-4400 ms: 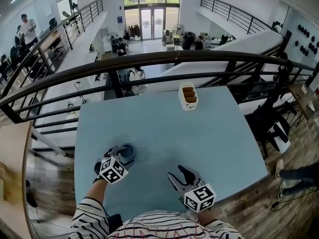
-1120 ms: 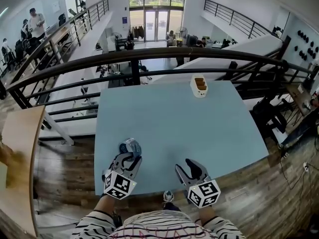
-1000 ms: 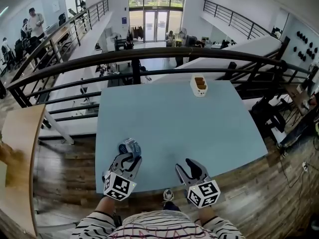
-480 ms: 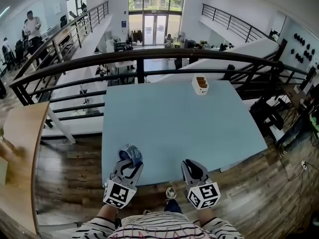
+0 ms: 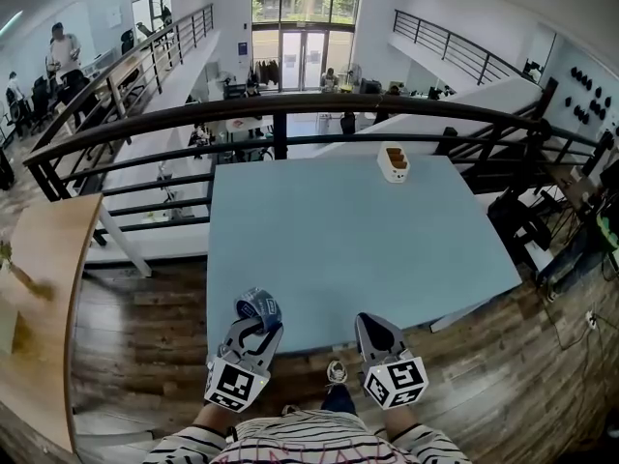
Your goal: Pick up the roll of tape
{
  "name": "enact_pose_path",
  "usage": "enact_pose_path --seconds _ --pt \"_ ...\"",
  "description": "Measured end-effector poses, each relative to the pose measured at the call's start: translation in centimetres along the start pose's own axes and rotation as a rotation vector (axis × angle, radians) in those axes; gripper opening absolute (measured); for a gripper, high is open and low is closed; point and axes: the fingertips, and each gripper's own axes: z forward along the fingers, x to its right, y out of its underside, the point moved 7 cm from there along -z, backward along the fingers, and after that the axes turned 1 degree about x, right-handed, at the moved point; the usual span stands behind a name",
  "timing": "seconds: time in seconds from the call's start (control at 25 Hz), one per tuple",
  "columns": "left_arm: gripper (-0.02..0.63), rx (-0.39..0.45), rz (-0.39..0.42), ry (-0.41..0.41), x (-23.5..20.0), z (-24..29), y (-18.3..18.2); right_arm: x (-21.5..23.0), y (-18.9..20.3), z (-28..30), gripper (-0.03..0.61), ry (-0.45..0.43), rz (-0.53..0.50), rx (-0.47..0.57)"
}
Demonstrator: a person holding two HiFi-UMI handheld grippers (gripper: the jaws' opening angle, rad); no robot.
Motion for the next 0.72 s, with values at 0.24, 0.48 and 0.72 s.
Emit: enact_pose_path --seconds 0.24,0.48,0.72 --pt "0.081 0.0 -0.006 -0.012 -0.1 -1.1 0.2 -0.7 -0.1 0.0 0.028 -0.005 -0.009 -0.009" --pt "0.081 0.012 0.004 -0.022 -0.4 -1.9 -0.2 -1.6 -0.5 0.1 0.026 -0.019 -0.023 -0.008" --pt "0.081 0.012 0.012 -0.019 -0.5 -2.5 0.0 -2.3 -0.5 0.2 0.026 -0.022 -0.034 -0.006"
